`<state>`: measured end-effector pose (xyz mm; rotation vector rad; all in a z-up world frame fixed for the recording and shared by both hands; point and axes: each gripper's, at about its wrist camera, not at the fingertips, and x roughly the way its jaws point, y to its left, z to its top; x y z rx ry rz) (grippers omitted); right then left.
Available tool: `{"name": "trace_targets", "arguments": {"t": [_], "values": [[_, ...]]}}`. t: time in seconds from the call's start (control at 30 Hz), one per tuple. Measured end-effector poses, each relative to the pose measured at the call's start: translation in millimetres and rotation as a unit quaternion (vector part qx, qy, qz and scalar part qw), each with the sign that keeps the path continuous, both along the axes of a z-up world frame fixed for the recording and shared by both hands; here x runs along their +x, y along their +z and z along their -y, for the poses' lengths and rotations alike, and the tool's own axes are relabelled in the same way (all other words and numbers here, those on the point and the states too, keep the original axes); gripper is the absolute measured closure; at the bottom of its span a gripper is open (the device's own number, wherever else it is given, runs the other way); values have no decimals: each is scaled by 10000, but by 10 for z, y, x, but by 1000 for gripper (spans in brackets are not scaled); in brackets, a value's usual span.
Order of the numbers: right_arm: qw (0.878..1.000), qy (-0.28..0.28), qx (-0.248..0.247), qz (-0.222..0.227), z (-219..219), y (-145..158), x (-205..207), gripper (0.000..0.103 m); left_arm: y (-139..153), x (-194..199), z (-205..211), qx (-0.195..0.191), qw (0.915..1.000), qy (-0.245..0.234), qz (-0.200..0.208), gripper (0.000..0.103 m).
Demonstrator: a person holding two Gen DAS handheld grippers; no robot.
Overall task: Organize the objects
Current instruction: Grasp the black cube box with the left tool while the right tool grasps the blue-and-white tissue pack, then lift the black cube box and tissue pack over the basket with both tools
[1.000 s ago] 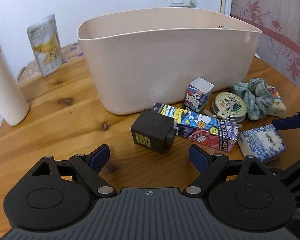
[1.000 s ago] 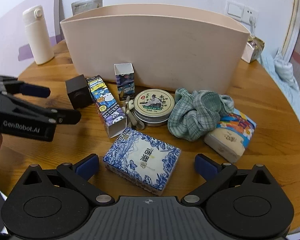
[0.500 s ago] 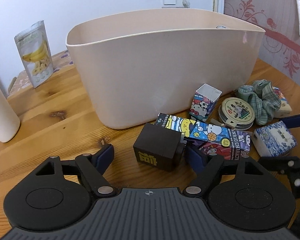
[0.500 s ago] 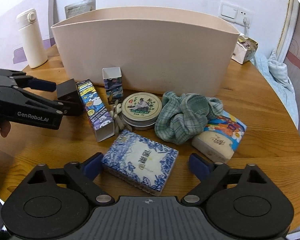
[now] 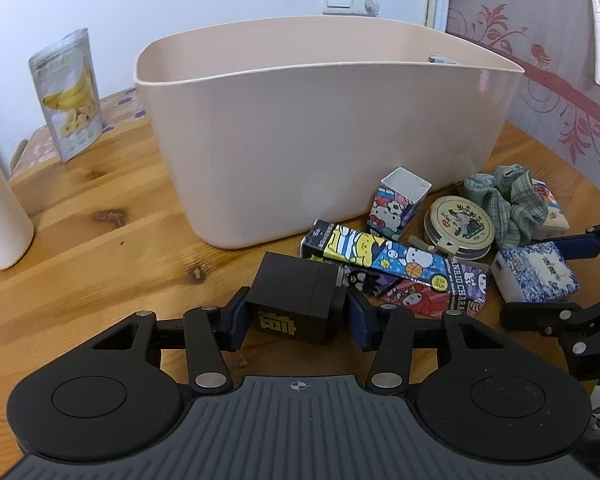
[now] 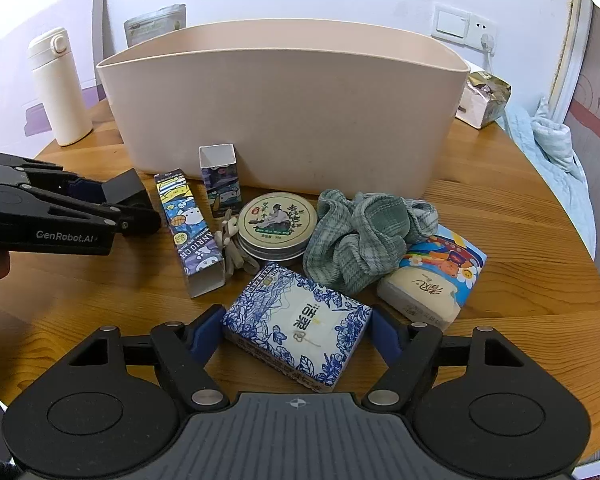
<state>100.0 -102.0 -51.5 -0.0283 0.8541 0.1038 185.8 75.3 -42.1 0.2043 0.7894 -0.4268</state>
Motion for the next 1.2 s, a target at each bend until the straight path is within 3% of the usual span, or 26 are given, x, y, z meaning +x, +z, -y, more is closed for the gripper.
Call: {"name": "trace_targets", "arguments": {"t": [0.33, 0.7, 1.2], "values": [[9997, 39, 126, 213, 90, 157, -71, 28, 195, -198, -77, -120, 9996, 226, 126, 53], [9967, 49, 262, 771, 333, 519, -41, 28, 714, -380, -8, -382, 9968, 369, 594, 53], [9895, 45, 232, 1424, 649, 986, 221, 28, 1195, -122, 168, -621, 9897, 657, 1111, 53]]}}
